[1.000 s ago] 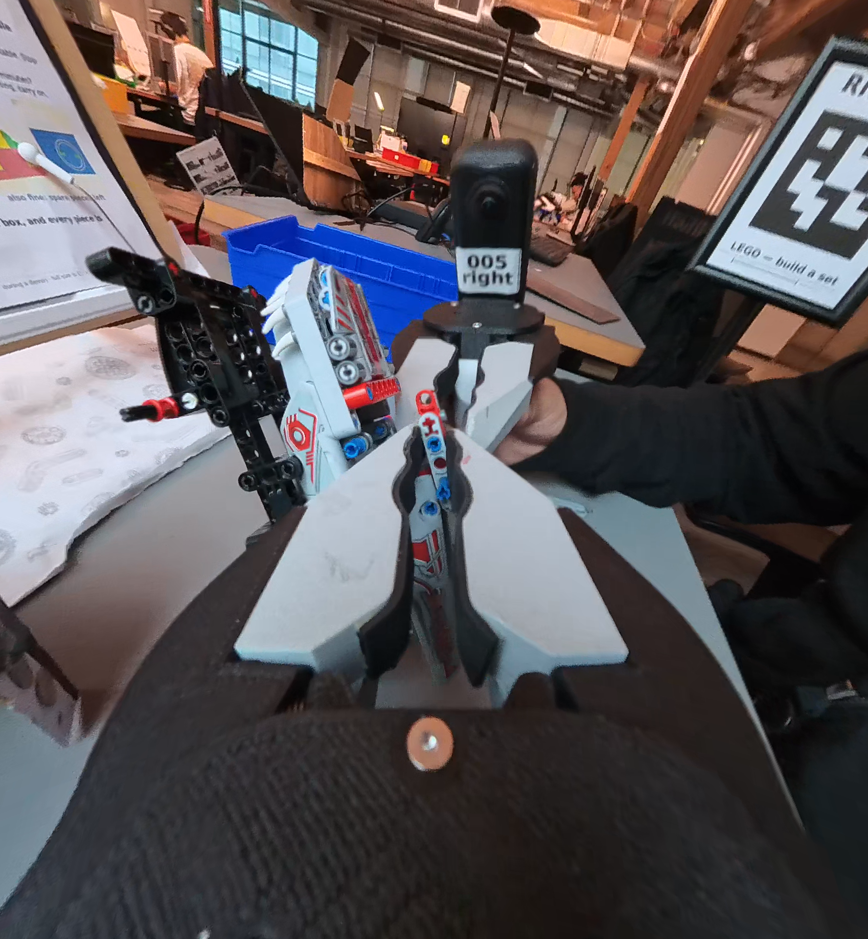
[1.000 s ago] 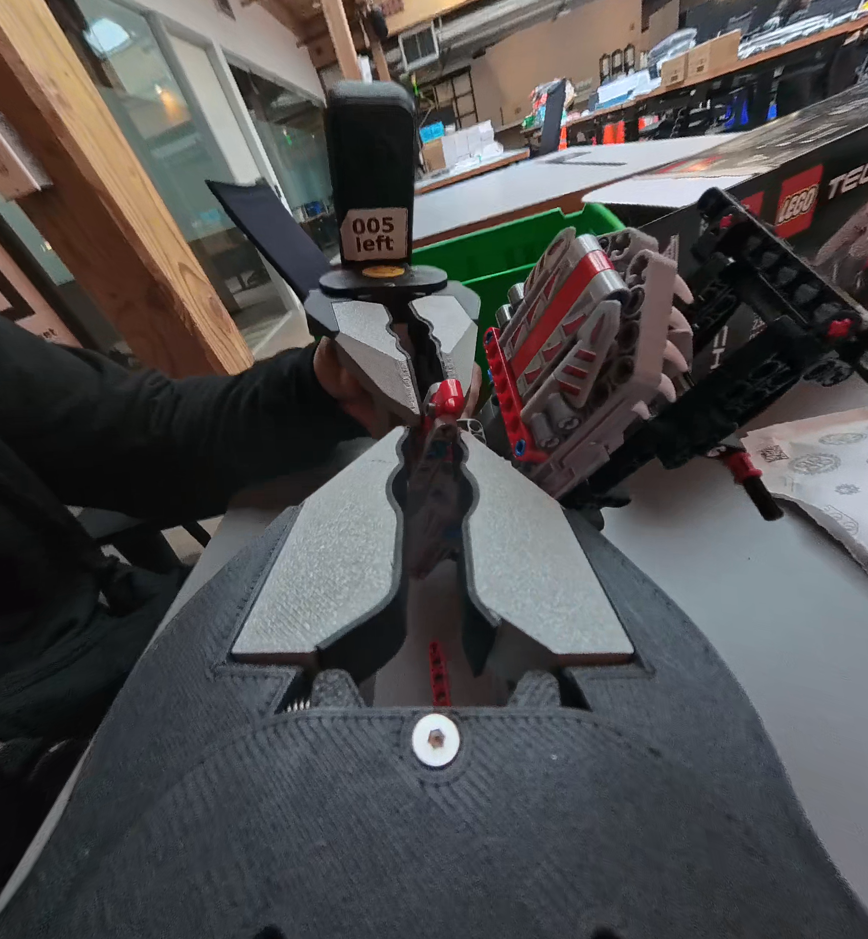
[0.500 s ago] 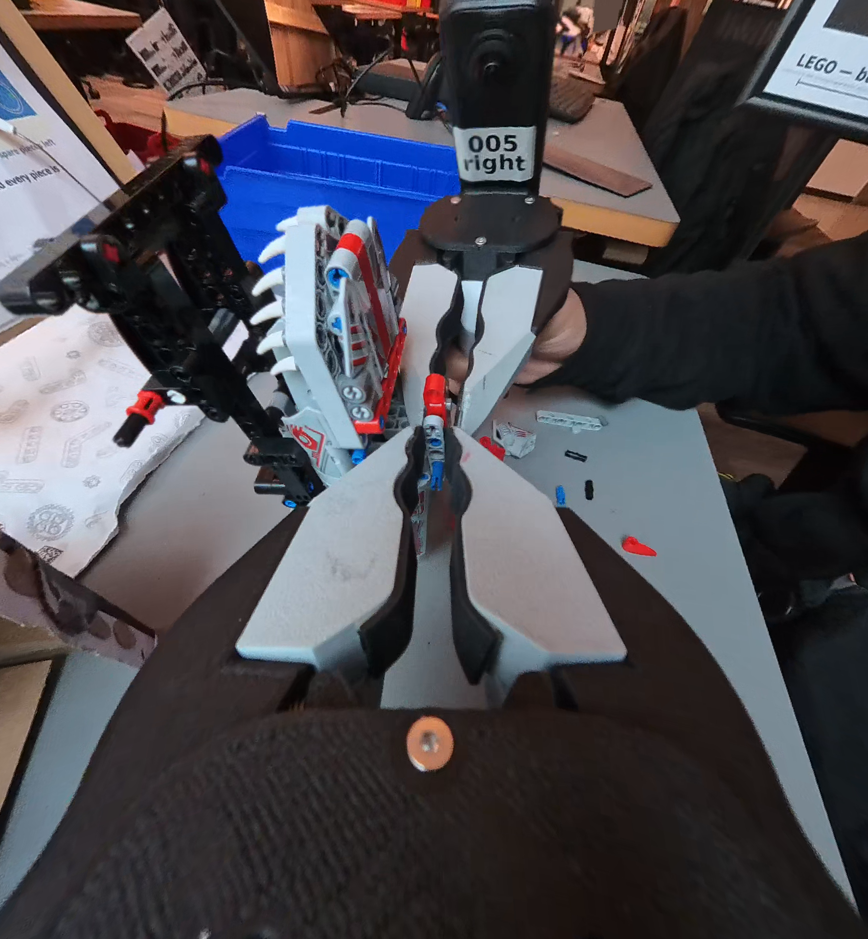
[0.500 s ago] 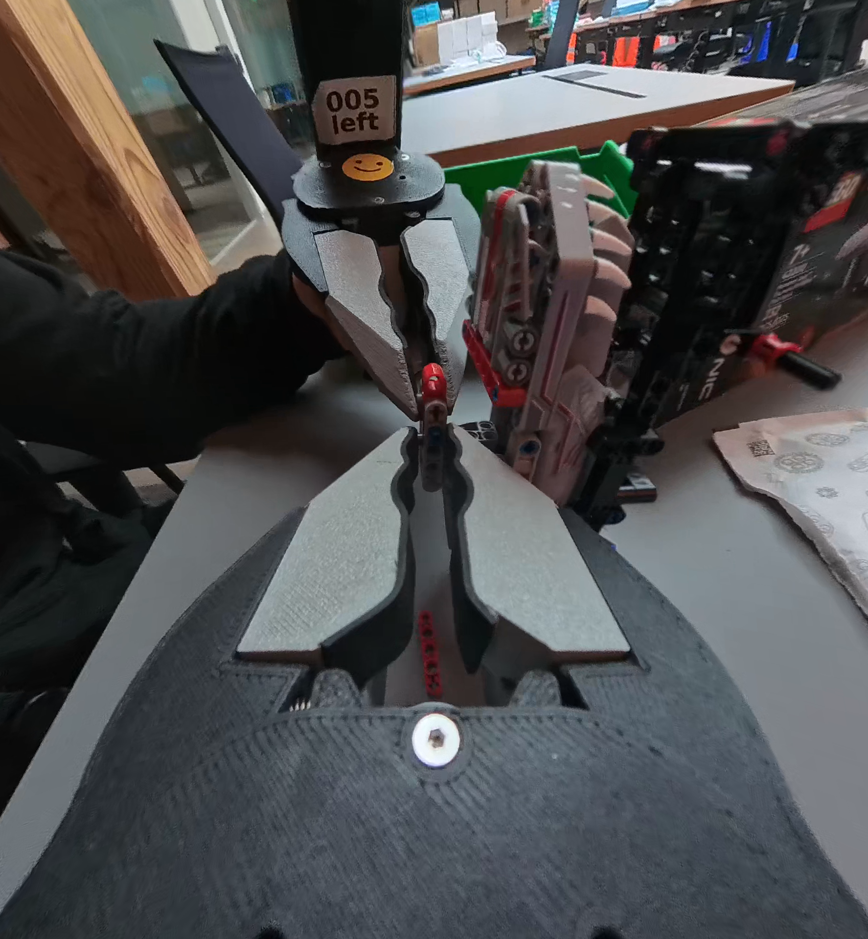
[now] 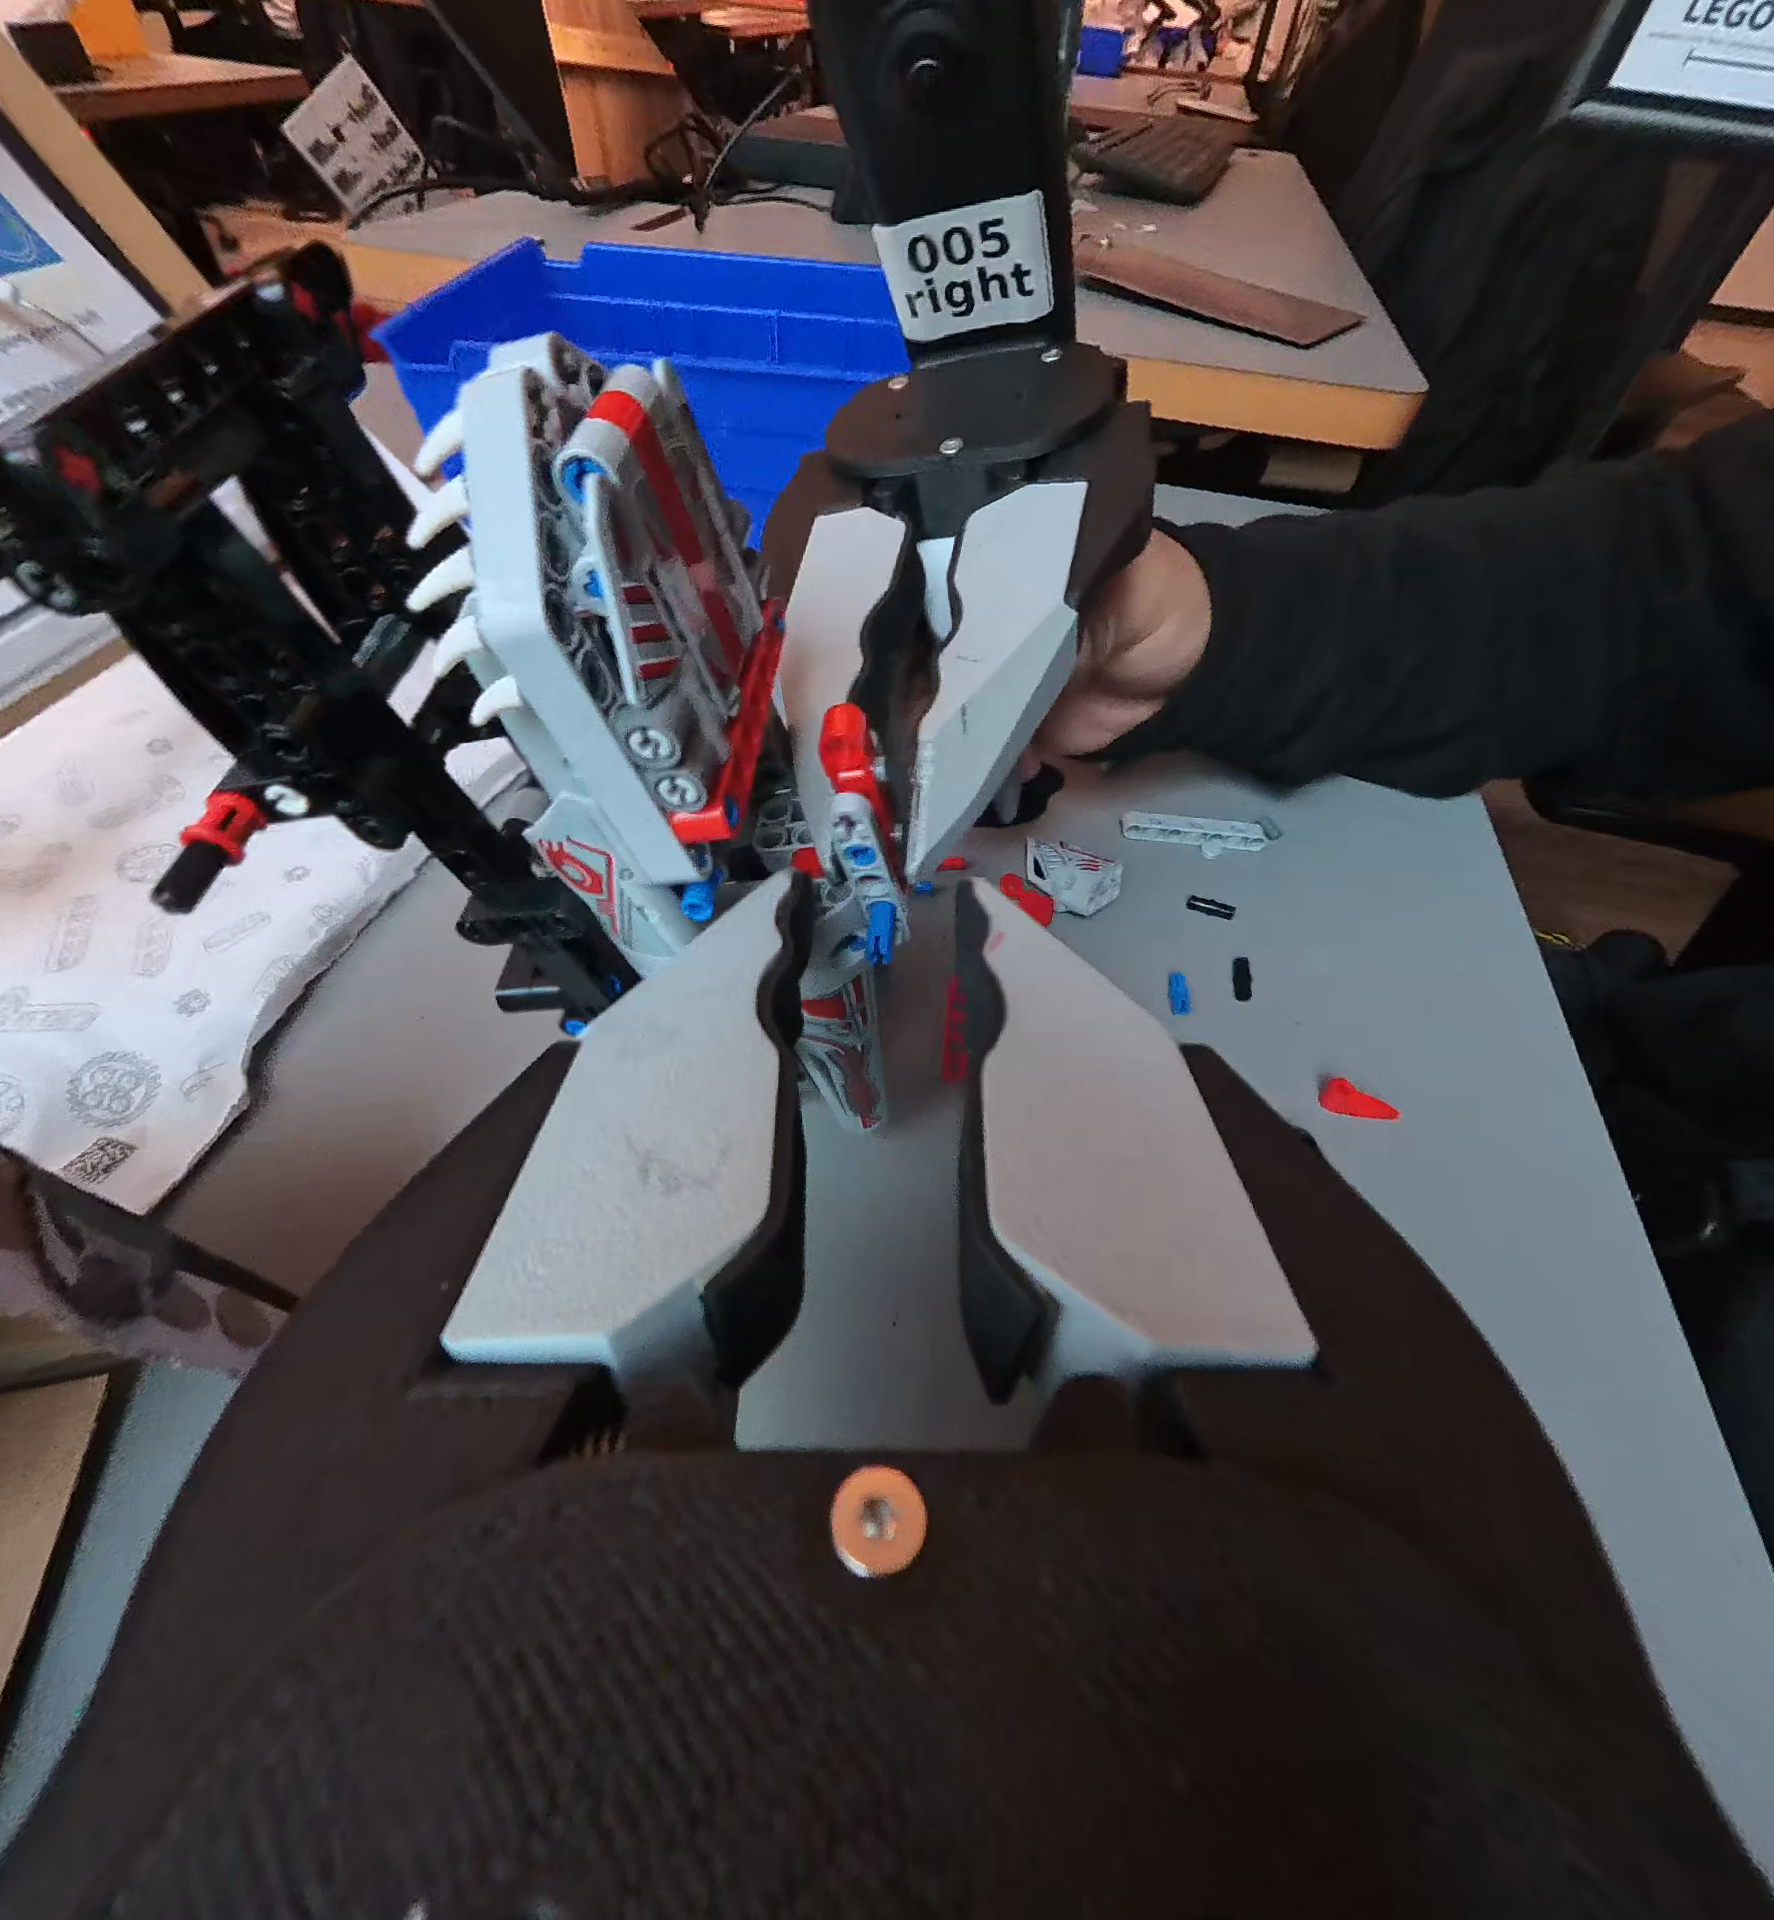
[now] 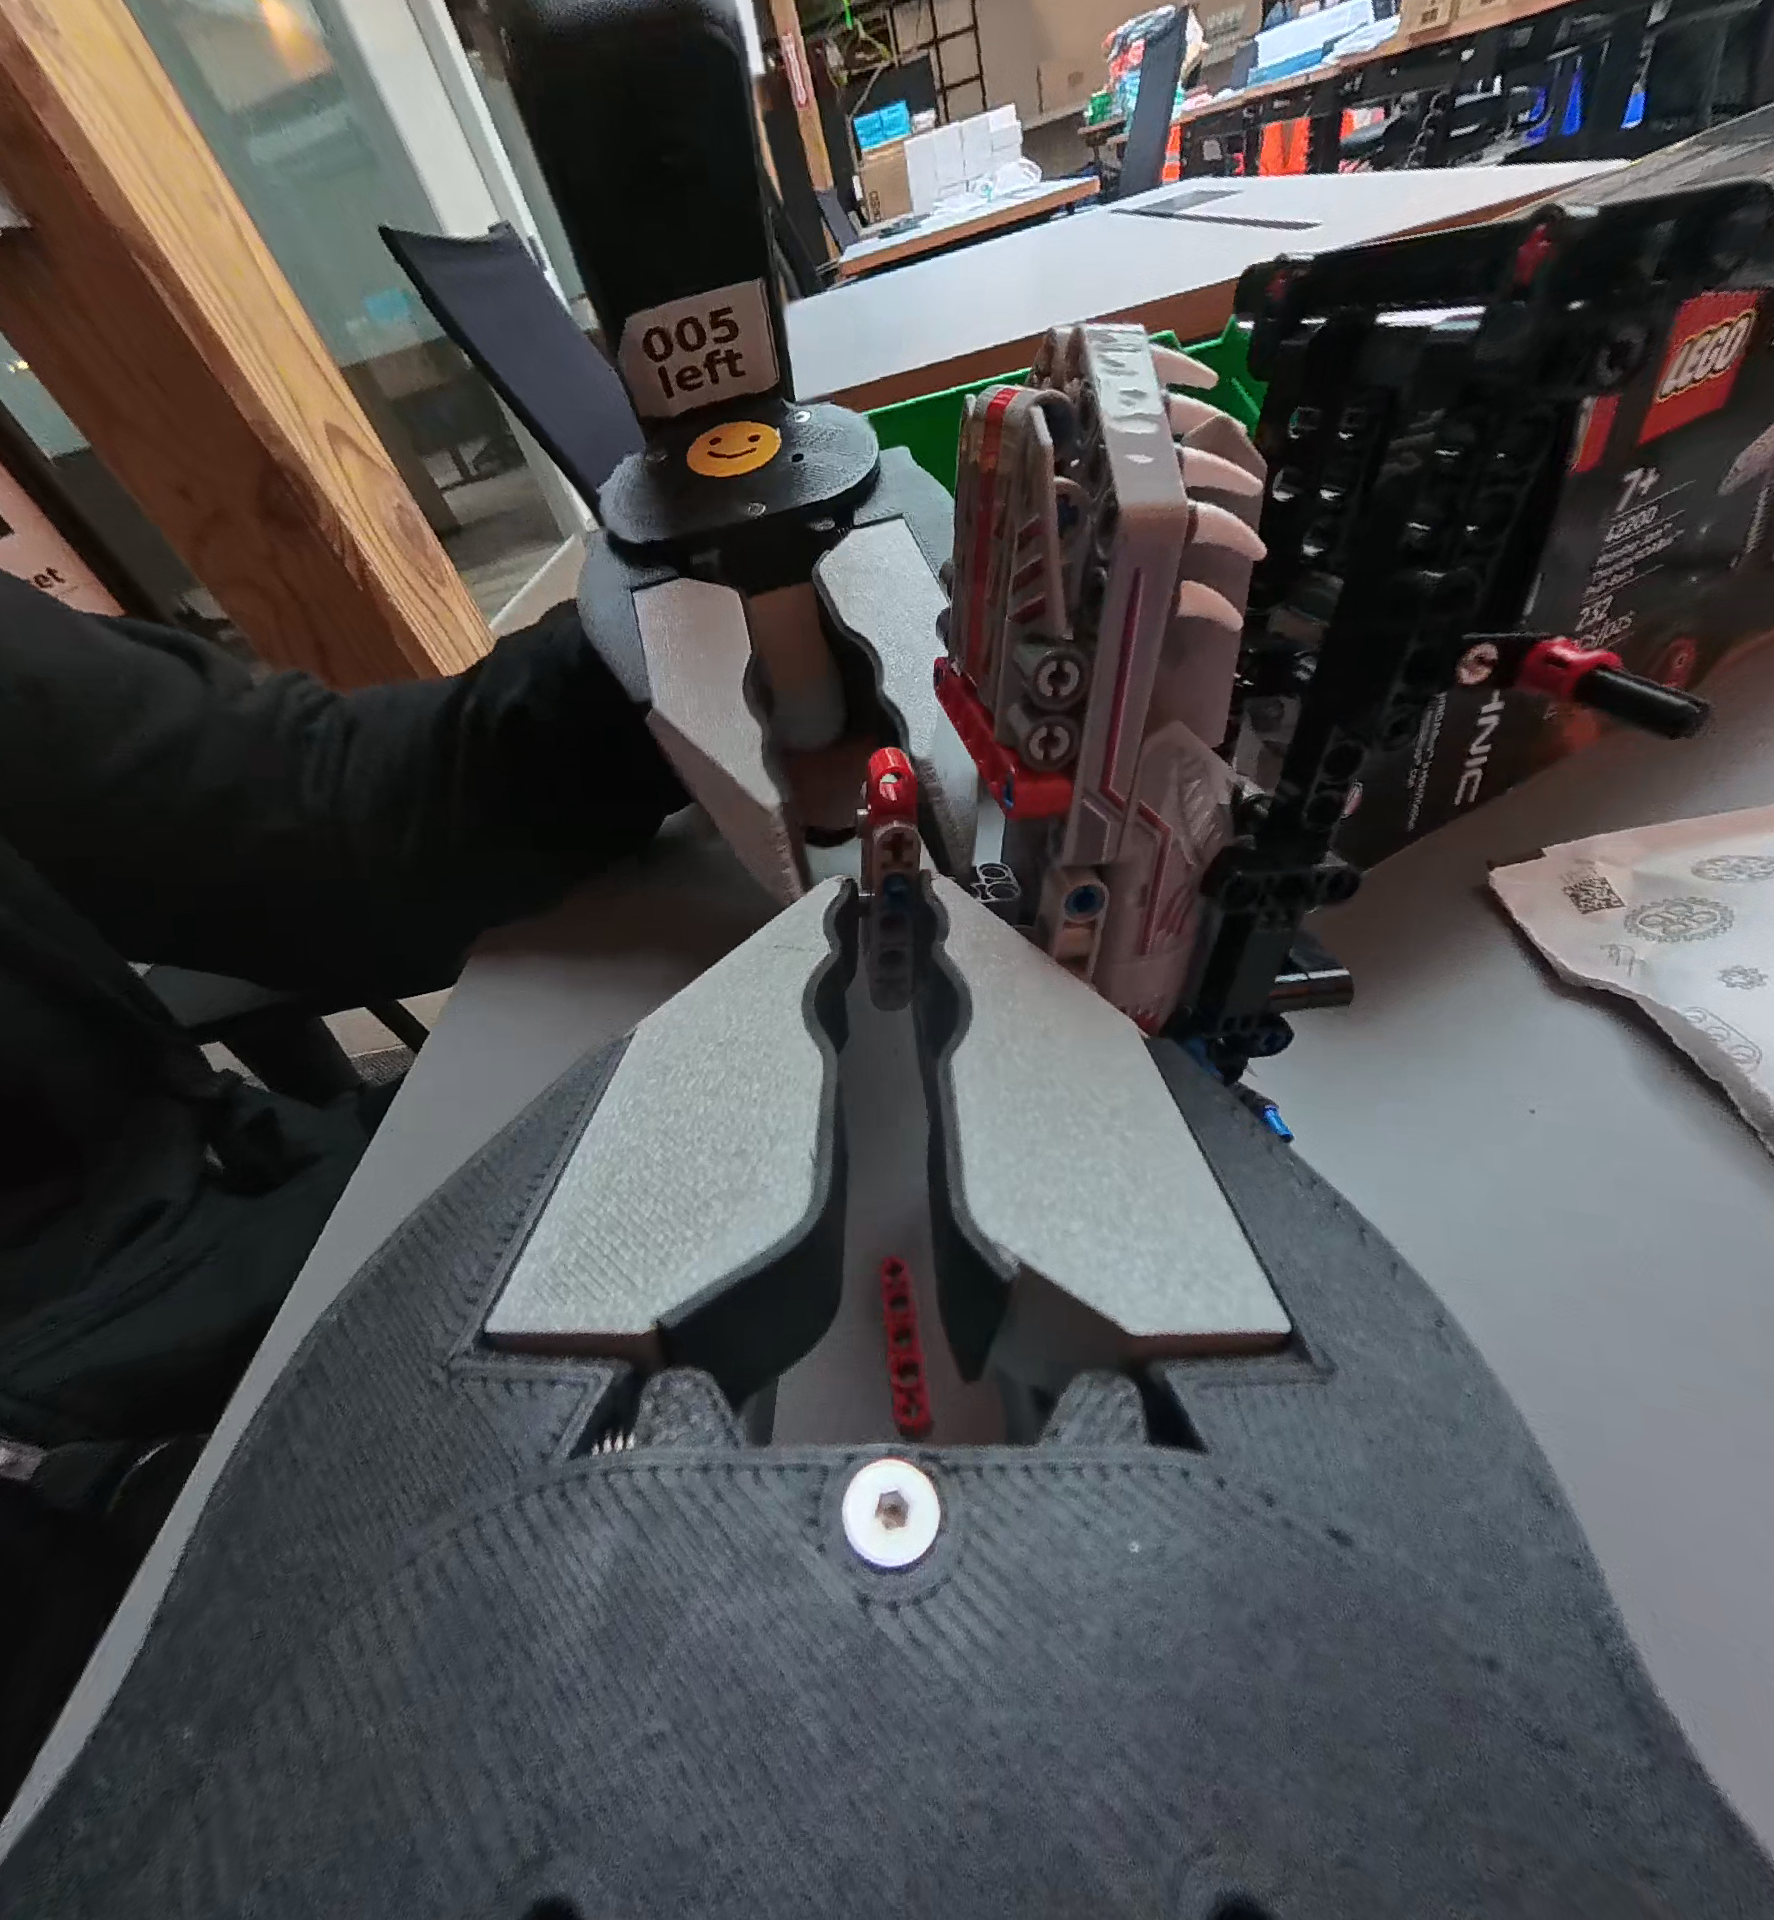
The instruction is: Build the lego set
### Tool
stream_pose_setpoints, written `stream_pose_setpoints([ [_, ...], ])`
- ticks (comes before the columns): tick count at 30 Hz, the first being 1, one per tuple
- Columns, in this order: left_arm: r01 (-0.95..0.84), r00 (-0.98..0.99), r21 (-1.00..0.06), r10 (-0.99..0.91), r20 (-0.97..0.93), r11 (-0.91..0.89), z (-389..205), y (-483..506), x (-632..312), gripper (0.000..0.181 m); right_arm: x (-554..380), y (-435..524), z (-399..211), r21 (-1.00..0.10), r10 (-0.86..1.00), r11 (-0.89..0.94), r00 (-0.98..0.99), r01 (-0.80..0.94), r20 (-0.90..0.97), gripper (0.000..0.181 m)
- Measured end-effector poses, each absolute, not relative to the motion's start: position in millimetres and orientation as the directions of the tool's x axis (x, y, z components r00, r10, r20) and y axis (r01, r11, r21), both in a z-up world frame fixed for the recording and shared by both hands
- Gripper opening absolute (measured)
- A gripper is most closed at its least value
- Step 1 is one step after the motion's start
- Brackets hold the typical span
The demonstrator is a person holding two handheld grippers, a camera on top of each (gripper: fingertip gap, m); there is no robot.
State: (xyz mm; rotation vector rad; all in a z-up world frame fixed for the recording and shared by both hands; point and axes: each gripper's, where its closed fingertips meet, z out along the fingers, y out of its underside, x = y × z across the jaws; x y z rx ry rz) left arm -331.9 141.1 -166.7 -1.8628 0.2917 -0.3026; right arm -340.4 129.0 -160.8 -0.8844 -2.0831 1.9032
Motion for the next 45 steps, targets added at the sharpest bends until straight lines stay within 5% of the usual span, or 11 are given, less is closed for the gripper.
stream_pose_setpoints([
  [14, -0.138, 0.949, -0.946, -0.313, -0.042, -0.293, -170.0, 145.3, -333.0, 0.017, -338.1, 129.1, -153.1, -0.959, 0.487, -0.082, -0.829, 0.271, -0.276, 0.013],
  [21, -0.160, 0.947, -0.940, -0.316, -0.060, -0.302, -172.2, 148.0, -333.7, 0.015, -333.4, 140.6, -163.0, -0.968, 0.560, 0.102, -0.818, 0.227, -0.132, 0.014],
  [45, -0.163, 0.934, -0.938, -0.354, -0.046, -0.307, -178.7, 149.4, -326.2, 0.009, -332.7, 139.0, -176.2, -0.956, 0.564, 0.217, -0.825, 0.196, -0.041, 0.003],
])
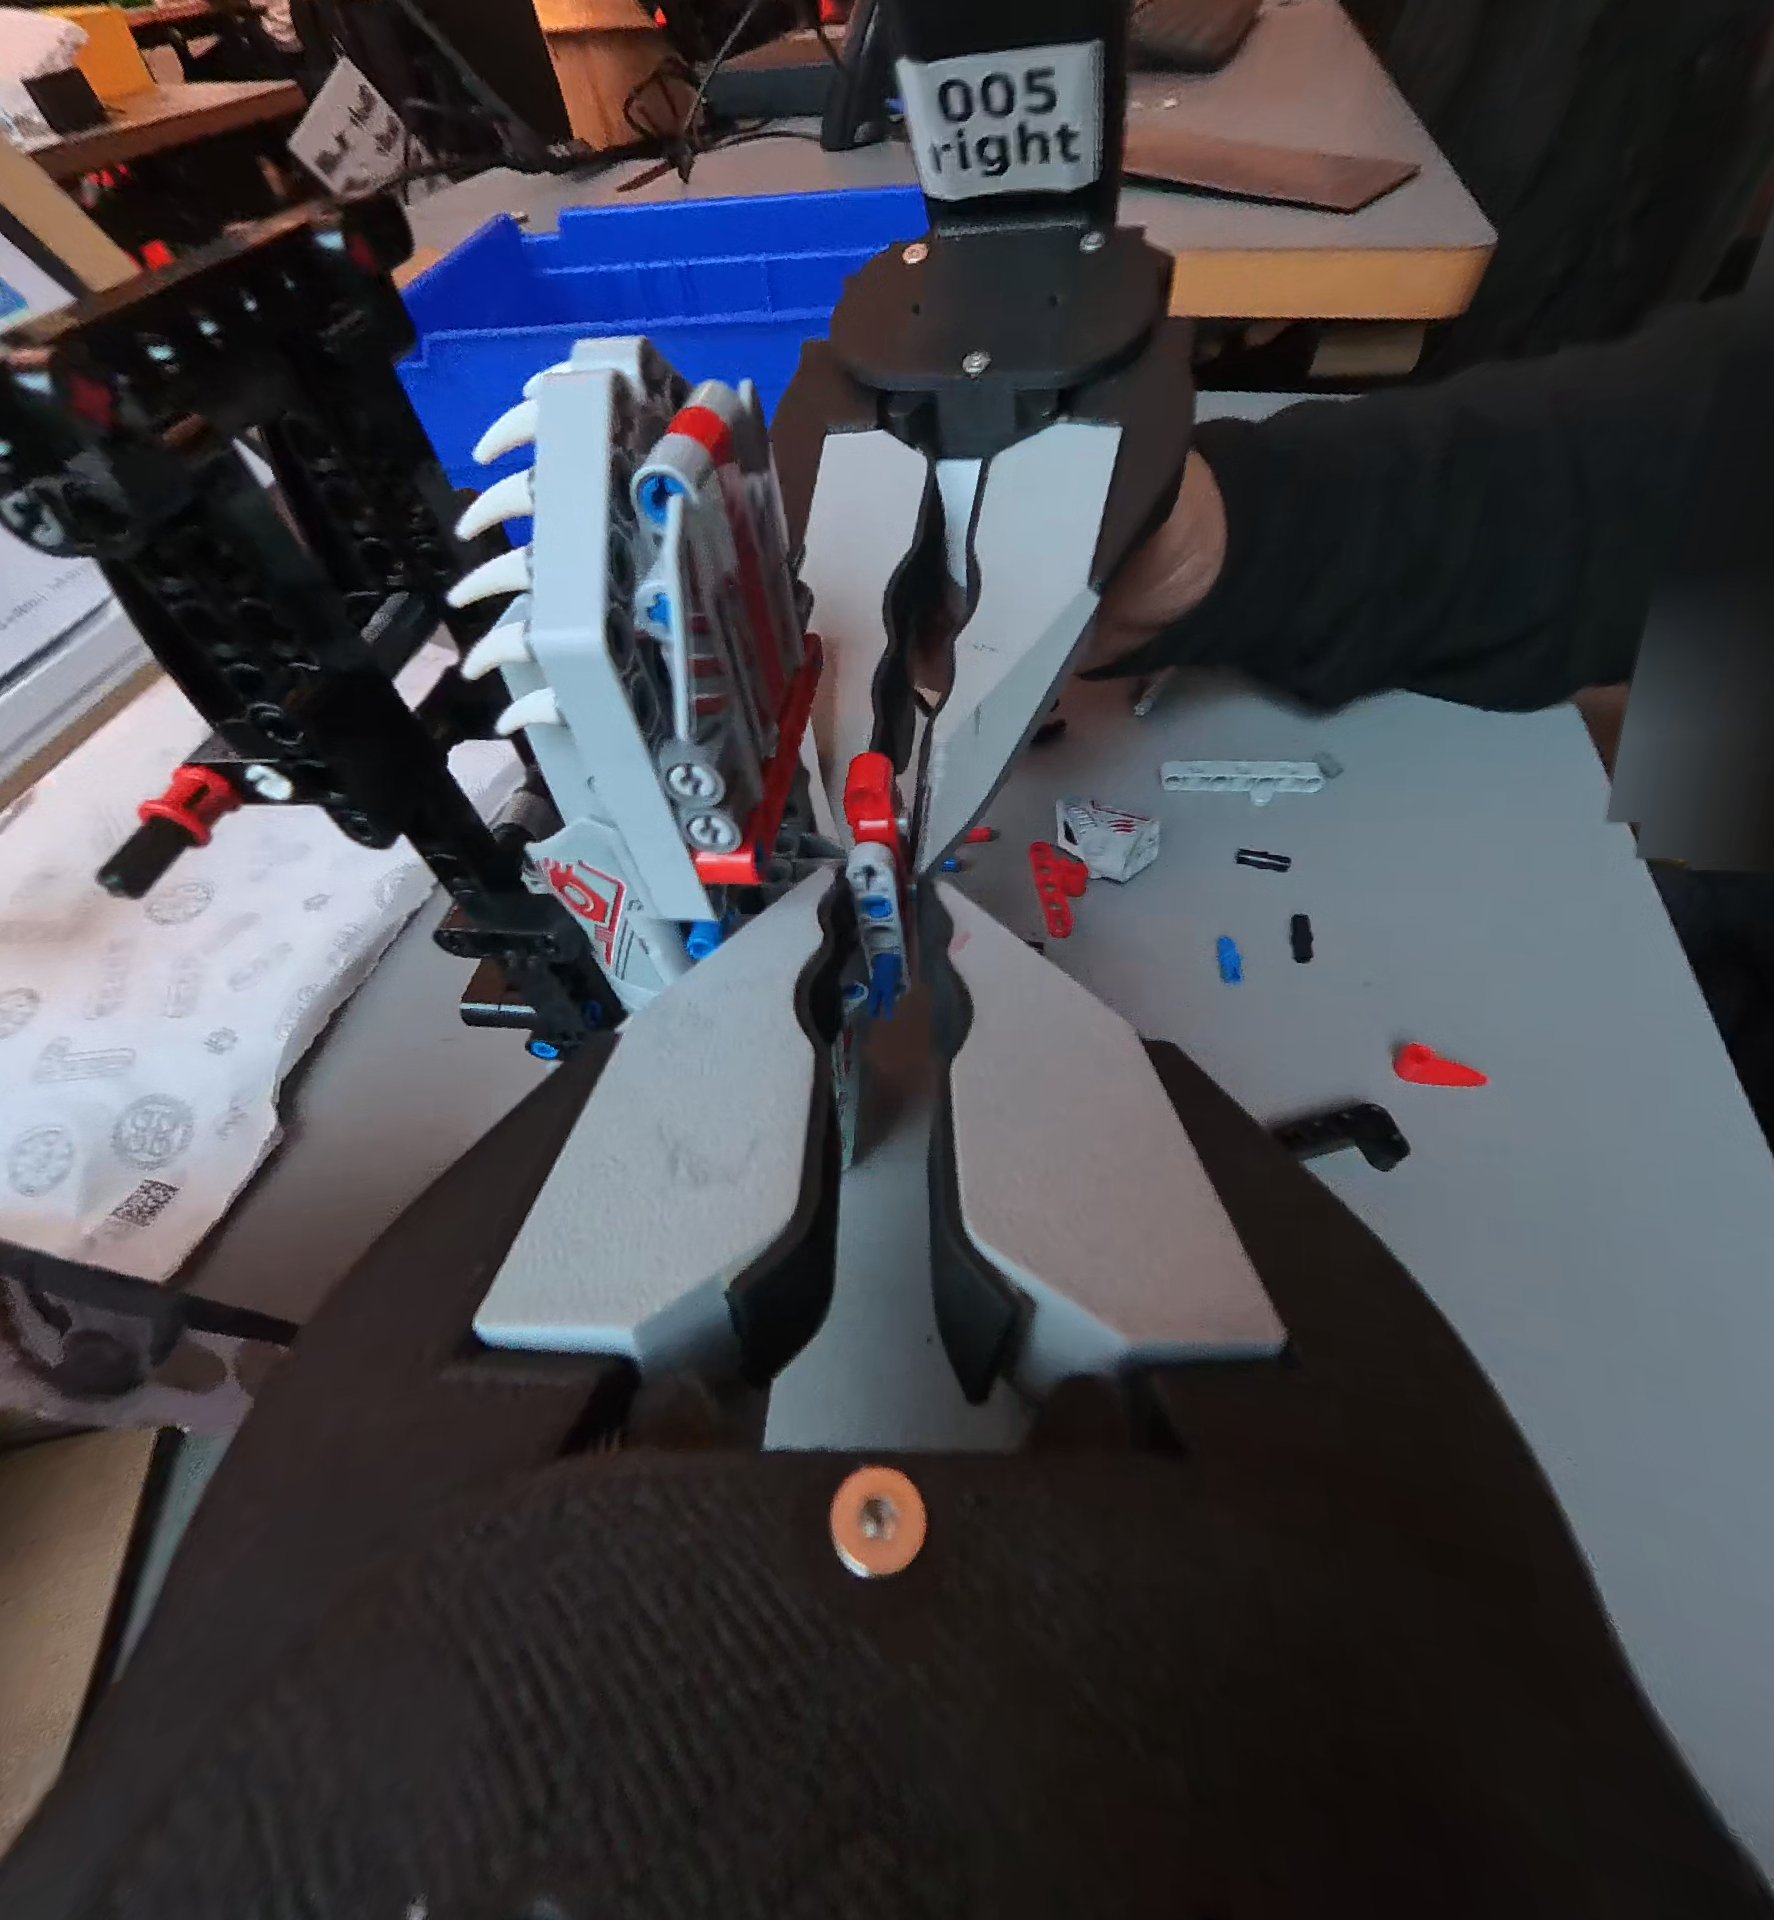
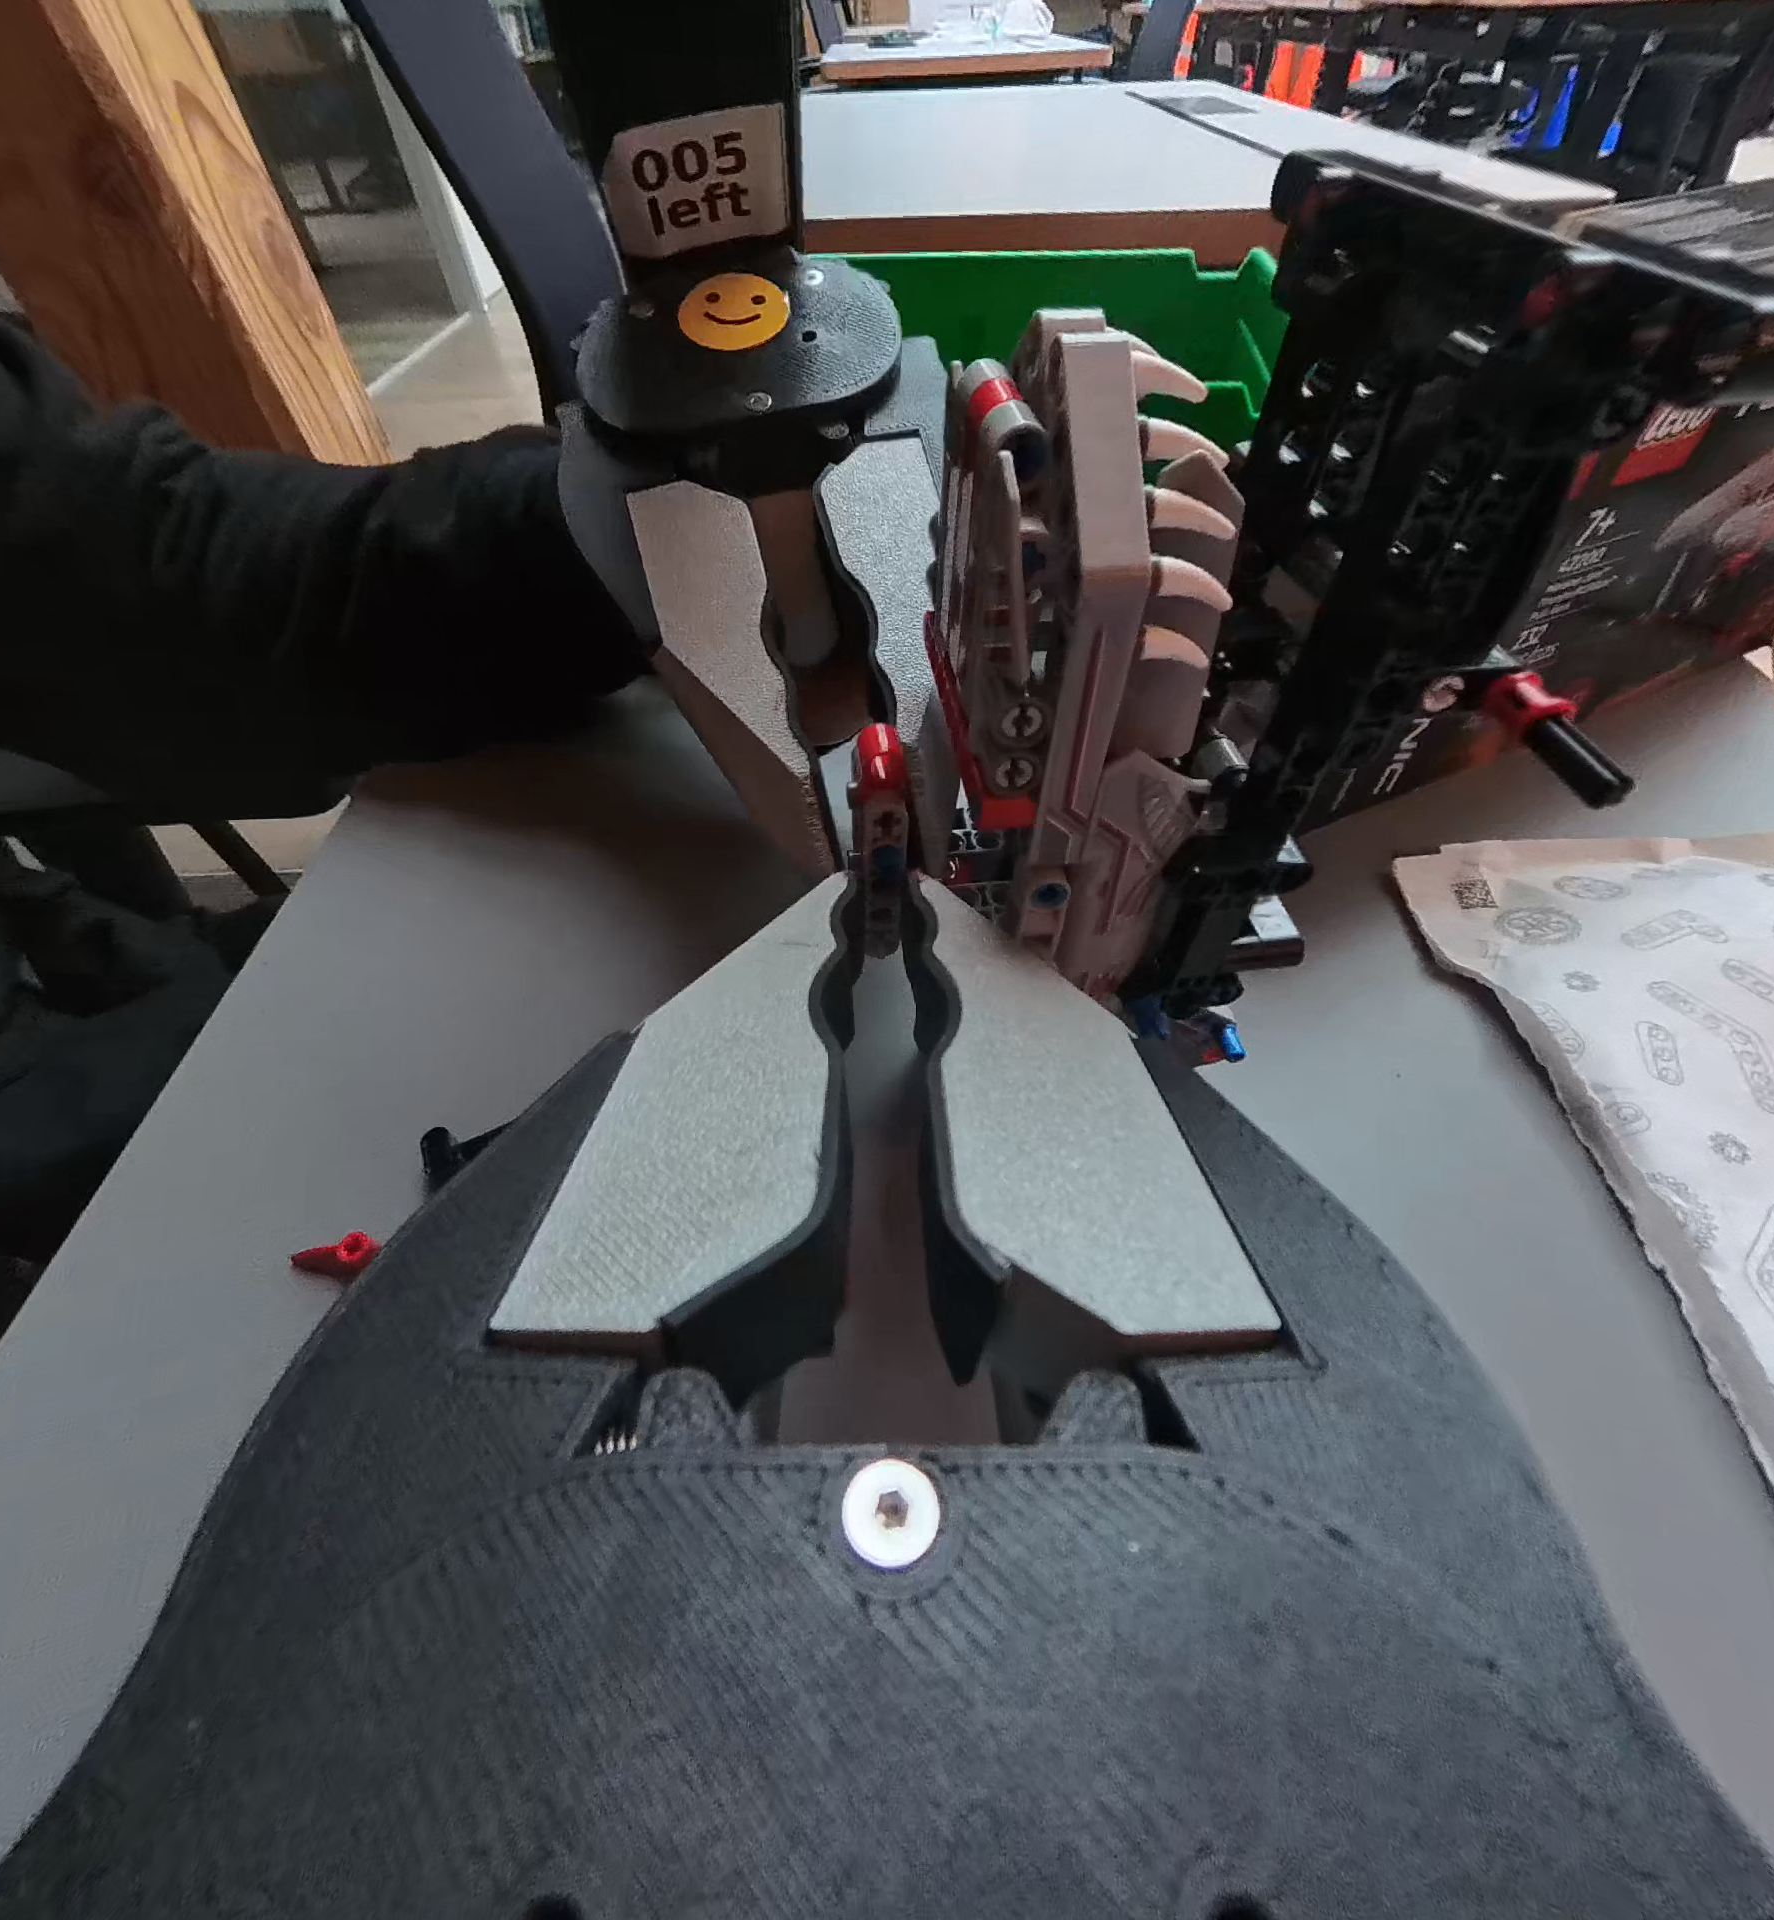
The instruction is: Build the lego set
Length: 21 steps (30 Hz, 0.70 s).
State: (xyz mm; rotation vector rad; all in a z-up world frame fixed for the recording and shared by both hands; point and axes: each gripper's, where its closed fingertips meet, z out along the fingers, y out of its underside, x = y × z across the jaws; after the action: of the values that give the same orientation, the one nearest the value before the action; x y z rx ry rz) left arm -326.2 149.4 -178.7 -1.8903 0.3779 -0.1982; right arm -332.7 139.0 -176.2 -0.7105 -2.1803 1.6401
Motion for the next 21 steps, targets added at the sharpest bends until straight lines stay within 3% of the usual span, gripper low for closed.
stream_pose_setpoints([
  [7, -0.179, 0.938, -0.919, -0.343, -0.052, -0.350, -178.9, 144.7, -330.3, 0.008, -334.6, 143.3, -177.0, -0.934, 0.595, 0.304, -0.803, 0.187, 0.033, 0.002],
  [9, -0.164, 0.949, -0.915, -0.313, -0.044, -0.368, -178.0, 135.9, -345.0, 0.007, -337.9, 175.0, -165.5, -0.952, 0.661, 0.232, -0.750, 0.201, 0.003, 0.000],
  [12, -0.087, 0.961, -0.938, -0.277, 0.010, -0.337, -173.3, 130.4, -361.7, 0.007, -325.0, 193.9, -132.2, -0.985, 0.613, 0.068, -0.785, 0.161, -0.086, 0.000],
  [17, -0.097, 0.946, -0.946, -0.325, 0.010, -0.310, -173.9, 137.6, -345.9, 0.007, -318.7, 145.7, -153.2, -0.974, 0.540, 0.171, -0.841, 0.146, -0.031, 0.003],
  [21, -0.124, 0.931, -0.944, -0.366, -0.004, -0.307, -175.2, 140.9, -331.6, 0.007, -328.1, 130.9, -159.4, -0.971, 0.582, 0.187, -0.813, 0.149, -0.012, 0.007],
])
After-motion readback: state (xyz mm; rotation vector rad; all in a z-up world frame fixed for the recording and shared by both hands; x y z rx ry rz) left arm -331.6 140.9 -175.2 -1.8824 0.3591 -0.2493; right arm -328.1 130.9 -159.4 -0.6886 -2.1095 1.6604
